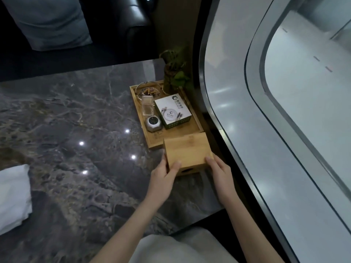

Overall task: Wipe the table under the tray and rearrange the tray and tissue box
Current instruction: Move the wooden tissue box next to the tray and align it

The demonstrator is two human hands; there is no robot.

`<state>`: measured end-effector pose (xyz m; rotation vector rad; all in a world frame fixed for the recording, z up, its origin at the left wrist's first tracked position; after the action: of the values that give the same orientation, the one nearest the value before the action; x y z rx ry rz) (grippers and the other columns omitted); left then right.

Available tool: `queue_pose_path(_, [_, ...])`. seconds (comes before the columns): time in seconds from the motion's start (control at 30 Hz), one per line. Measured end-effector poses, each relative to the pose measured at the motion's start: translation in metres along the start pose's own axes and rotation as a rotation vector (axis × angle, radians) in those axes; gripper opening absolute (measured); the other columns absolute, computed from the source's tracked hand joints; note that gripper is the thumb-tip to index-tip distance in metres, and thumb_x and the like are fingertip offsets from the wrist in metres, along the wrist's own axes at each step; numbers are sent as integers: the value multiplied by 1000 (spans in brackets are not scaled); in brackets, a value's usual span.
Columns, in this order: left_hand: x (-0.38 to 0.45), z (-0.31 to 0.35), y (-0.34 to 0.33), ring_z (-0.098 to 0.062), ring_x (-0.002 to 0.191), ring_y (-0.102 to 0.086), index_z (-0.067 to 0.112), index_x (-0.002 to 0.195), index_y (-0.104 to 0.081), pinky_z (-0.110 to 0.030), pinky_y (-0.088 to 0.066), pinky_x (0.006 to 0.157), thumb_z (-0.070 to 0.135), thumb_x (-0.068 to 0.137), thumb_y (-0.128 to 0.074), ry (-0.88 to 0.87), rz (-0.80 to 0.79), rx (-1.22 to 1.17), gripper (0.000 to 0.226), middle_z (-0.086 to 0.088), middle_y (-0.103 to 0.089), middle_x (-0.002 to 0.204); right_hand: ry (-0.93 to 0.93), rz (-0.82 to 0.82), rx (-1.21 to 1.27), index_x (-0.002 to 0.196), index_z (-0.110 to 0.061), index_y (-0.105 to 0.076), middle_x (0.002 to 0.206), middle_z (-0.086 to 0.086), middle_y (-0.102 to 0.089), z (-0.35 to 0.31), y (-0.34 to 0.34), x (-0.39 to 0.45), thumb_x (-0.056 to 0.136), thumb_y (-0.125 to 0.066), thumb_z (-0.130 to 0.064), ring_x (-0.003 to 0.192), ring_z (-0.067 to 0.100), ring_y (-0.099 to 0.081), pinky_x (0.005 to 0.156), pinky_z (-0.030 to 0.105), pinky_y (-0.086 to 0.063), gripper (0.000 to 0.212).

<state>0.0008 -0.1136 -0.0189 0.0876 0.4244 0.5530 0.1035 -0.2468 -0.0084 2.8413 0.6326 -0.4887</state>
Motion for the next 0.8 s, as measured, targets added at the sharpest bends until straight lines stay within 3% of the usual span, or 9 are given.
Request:
queue_pose_path(0.2, [4,-9,-1,-13,116,-51,19,137,-39,-30,-39,102,39,91,-45,21,2,24,51,4,-57,120,-12,-56,25,126,-16,-55,109,-14,-62,10,-2,4,93,-50,-22,109,3,-54,89,18,-43,34])
queue_pose_path(0.4, [5,-10,-1,-11,112,-51,21,135,-40,-25,-38,95,38,92,-43,19,19,10,46,5,-57,118,1,-82,24,128,-15,-51,106,-18,-58,9,-8,9,93,-49,-20,101,-6,-52,75,0,-44,35])
queue_pose_path(0.53, [7,-7,0,-10,111,-49,23,134,-40,-24,-36,93,39,93,-42,16,28,33,44,6,-55,118,14,-101,-24,128,-16,-51,110,-11,-59,7,-10,14,94,-47,-21,105,1,-53,88,16,-45,34])
queue_pose_path(0.63, [10,-7,2,-9,116,-47,27,135,-37,-25,-35,95,41,92,-43,-17,11,77,46,7,-52,125,26,-133,-93,130,-16,-49,116,-8,-56,4,-9,16,94,-47,-24,113,9,-50,86,14,-41,37])
queue_pose_path(0.73, [10,0,10,-11,131,-35,29,142,-21,-35,-31,109,44,86,-53,-136,34,151,66,4,-37,144,67,-144,-213,139,-19,-36,124,-13,-42,-2,-5,16,94,-47,-28,118,2,-38,94,15,-33,48])
queue_pose_path(0.8, [9,5,15,-11,141,-13,31,146,1,-38,-17,114,49,78,-60,-193,41,309,93,4,-8,157,96,-174,-239,143,-21,-28,127,-15,-38,-5,-2,16,91,-51,-31,120,1,-36,95,16,-32,58])
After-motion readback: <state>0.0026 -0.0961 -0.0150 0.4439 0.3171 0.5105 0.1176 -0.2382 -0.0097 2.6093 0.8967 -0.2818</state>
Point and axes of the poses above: each hand's wrist, its own x-axis towards the middle knuckle, its own y-axis out of the back of the hand, z = x × y, the point moved 6 cm from there along x, towards the middle knuckle
